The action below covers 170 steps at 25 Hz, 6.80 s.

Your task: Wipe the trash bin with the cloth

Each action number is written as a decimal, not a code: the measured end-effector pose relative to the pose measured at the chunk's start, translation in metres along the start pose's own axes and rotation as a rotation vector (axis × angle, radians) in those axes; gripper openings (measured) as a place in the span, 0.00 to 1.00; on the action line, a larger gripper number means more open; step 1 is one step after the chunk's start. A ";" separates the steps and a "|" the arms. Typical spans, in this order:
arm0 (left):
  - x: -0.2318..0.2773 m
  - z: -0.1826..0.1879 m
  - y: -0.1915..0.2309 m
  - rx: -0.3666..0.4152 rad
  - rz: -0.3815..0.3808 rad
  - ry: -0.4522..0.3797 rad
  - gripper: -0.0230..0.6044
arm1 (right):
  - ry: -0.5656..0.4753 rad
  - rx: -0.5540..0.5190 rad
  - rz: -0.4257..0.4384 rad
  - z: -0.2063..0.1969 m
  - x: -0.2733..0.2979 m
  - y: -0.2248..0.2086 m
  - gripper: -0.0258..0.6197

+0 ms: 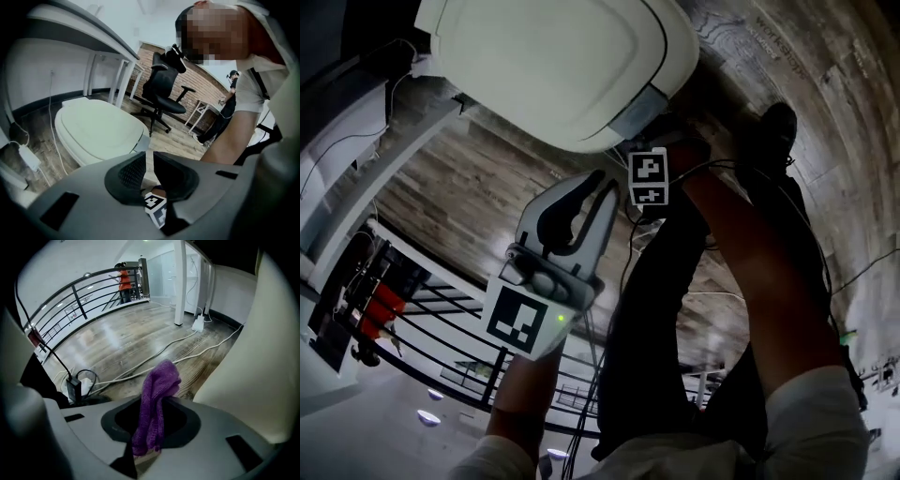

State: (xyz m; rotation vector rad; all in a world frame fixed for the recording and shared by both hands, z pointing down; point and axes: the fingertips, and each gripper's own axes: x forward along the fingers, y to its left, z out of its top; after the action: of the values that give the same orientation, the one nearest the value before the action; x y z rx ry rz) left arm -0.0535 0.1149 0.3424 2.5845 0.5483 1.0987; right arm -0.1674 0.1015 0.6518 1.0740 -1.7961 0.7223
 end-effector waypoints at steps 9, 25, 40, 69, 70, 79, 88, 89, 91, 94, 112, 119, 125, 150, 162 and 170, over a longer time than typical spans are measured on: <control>-0.074 -0.017 0.023 -0.324 0.191 -0.149 0.13 | -0.080 0.084 0.019 0.035 -0.157 -0.005 0.20; -0.107 0.058 0.029 -0.773 0.016 -0.594 0.43 | -0.515 0.478 0.297 0.162 -0.364 -0.098 0.20; -0.143 0.110 0.008 -0.789 -0.212 -0.953 0.44 | -0.629 0.450 0.779 0.198 -0.437 -0.113 0.20; -0.121 0.032 0.152 -0.843 0.143 -0.803 0.17 | -0.170 0.252 0.237 0.164 -0.315 -0.195 0.33; -0.118 0.022 0.167 -0.819 0.194 -0.736 0.17 | -0.101 0.141 0.154 0.157 -0.307 -0.207 0.31; -0.059 -0.006 0.265 -0.660 0.300 -0.462 0.17 | 0.077 -0.262 -0.001 0.150 -0.249 -0.248 0.24; 0.002 0.008 0.309 -0.614 0.263 -0.437 0.18 | -0.021 -0.359 0.116 0.145 -0.246 -0.237 0.15; 0.005 0.013 0.314 -0.612 0.265 -0.444 0.18 | -0.019 -0.393 0.124 0.145 -0.245 -0.236 0.15; 0.013 0.022 0.319 -0.599 0.264 -0.448 0.18 | -0.015 -0.456 0.138 0.145 -0.245 -0.235 0.15; 0.028 0.028 0.312 -0.562 0.233 -0.437 0.18 | -0.017 -0.484 0.157 0.145 -0.245 -0.235 0.15; 0.031 -0.035 0.217 -0.573 0.072 -0.482 0.18 | -0.030 -0.362 0.178 0.145 -0.244 -0.238 0.15; 0.041 -0.062 0.176 -0.572 0.099 -0.461 0.18 | -0.029 -0.350 0.175 0.146 -0.244 -0.239 0.15; 0.048 -0.077 0.152 -0.574 0.131 -0.451 0.18 | -0.030 -0.355 0.168 0.146 -0.244 -0.239 0.15; 0.037 -0.094 0.266 -0.494 0.342 -0.318 0.18 | -0.066 -0.434 0.237 0.146 -0.247 -0.234 0.15; 0.088 -0.030 0.324 -0.295 0.203 -0.264 0.17 | -0.110 -0.498 0.290 0.148 -0.248 -0.233 0.15; 0.089 -0.050 0.307 -0.257 0.203 -0.317 0.17 | -0.133 -0.480 0.293 0.151 -0.248 -0.233 0.15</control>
State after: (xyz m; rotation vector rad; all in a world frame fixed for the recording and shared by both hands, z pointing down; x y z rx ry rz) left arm 0.0377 -0.1128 0.5527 2.5496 0.0670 0.7334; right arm 0.0358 -0.0351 0.3715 0.5566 -2.1256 0.3571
